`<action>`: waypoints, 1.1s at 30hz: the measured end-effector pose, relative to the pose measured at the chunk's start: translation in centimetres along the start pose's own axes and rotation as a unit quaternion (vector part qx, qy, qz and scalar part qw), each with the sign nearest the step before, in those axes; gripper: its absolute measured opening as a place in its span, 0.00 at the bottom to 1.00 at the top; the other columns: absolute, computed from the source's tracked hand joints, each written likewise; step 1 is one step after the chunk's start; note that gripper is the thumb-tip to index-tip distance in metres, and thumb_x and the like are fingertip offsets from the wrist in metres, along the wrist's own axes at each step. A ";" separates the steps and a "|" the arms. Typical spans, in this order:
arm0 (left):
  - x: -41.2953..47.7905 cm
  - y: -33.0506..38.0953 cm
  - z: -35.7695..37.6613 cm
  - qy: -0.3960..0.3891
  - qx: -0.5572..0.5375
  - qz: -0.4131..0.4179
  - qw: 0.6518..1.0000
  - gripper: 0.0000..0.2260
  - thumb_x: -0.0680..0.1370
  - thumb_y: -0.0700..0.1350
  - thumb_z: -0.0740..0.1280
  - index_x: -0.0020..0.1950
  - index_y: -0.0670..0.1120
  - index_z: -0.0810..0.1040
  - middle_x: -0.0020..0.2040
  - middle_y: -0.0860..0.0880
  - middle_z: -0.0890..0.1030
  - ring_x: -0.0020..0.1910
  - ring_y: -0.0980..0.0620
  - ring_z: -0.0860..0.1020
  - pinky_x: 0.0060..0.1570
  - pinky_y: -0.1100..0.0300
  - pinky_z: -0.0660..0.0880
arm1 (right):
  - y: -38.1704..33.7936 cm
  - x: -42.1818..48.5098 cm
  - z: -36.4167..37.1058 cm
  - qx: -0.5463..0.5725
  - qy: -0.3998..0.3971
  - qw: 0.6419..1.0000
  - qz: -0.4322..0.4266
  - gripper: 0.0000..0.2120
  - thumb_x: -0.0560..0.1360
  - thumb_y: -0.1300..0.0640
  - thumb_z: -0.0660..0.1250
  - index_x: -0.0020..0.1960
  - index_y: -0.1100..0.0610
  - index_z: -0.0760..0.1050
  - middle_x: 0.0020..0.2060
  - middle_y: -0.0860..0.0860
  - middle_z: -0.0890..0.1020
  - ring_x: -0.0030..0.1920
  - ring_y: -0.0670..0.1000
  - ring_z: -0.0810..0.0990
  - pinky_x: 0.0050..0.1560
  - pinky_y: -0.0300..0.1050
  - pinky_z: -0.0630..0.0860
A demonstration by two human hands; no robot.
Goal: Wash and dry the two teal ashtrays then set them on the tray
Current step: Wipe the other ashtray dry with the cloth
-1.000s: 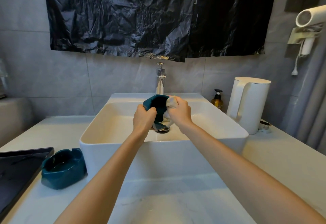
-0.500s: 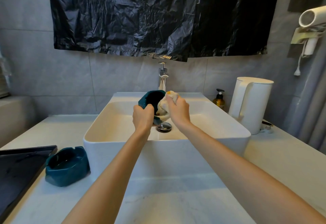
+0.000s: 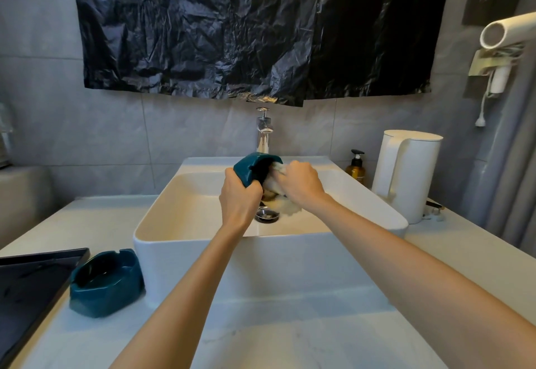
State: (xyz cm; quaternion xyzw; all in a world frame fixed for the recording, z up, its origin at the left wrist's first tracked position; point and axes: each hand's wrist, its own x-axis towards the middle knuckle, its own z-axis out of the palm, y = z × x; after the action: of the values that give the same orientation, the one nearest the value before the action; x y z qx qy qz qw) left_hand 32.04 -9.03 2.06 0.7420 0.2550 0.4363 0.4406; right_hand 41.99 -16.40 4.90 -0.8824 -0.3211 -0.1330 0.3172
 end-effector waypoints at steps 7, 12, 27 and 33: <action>-0.1 0.4 0.3 0.033 -0.033 0.003 0.999 0.10 0.74 0.40 0.63 0.53 0.45 0.67 0.42 0.52 0.74 0.44 0.50 0.74 0.45 0.55 0.74 | -1.2 -1.5 1.4 0.231 0.071 0.965 0.104 0.13 0.78 0.52 0.64 0.53 0.62 0.79 0.50 0.59 0.81 0.51 0.60 0.78 0.43 0.46 0.71; -0.3 0.6 -0.1 0.062 -0.054 -0.001 0.997 0.09 0.75 0.39 0.62 0.54 0.44 0.68 0.43 0.51 0.74 0.40 0.54 0.72 0.39 0.63 0.69 | -3.3 -2.9 2.5 0.468 0.033 0.848 0.245 0.06 0.77 0.61 0.62 0.52 0.55 0.73 0.51 0.55 0.79 0.49 0.54 0.76 0.42 0.45 0.74; 0.0 0.4 0.1 0.034 -0.159 -0.013 0.987 0.12 0.77 0.40 0.62 0.58 0.45 0.64 0.46 0.51 0.73 0.45 0.54 0.73 0.50 0.56 0.75 | -2.6 -3.4 1.6 0.493 -0.071 0.837 0.226 0.12 0.74 0.62 0.68 0.57 0.61 0.73 0.51 0.57 0.81 0.52 0.55 0.80 0.57 0.53 0.78; -0.1 0.5 0.1 -0.012 -0.168 0.024 0.985 0.13 0.76 0.38 0.63 0.58 0.45 0.63 0.46 0.52 0.73 0.45 0.54 0.73 0.48 0.58 0.74 | -3.1 -1.7 0.3 0.358 0.093 0.910 0.185 0.06 0.75 0.63 0.65 0.50 0.57 0.78 0.49 0.55 0.82 0.51 0.57 0.79 0.52 0.47 0.78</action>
State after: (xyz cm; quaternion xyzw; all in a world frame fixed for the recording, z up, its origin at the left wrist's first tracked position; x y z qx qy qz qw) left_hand 32.08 -9.40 2.44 0.6689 0.1547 0.4743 0.5511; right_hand 38.71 -15.18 5.41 -0.7368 -0.1475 -0.0294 0.6592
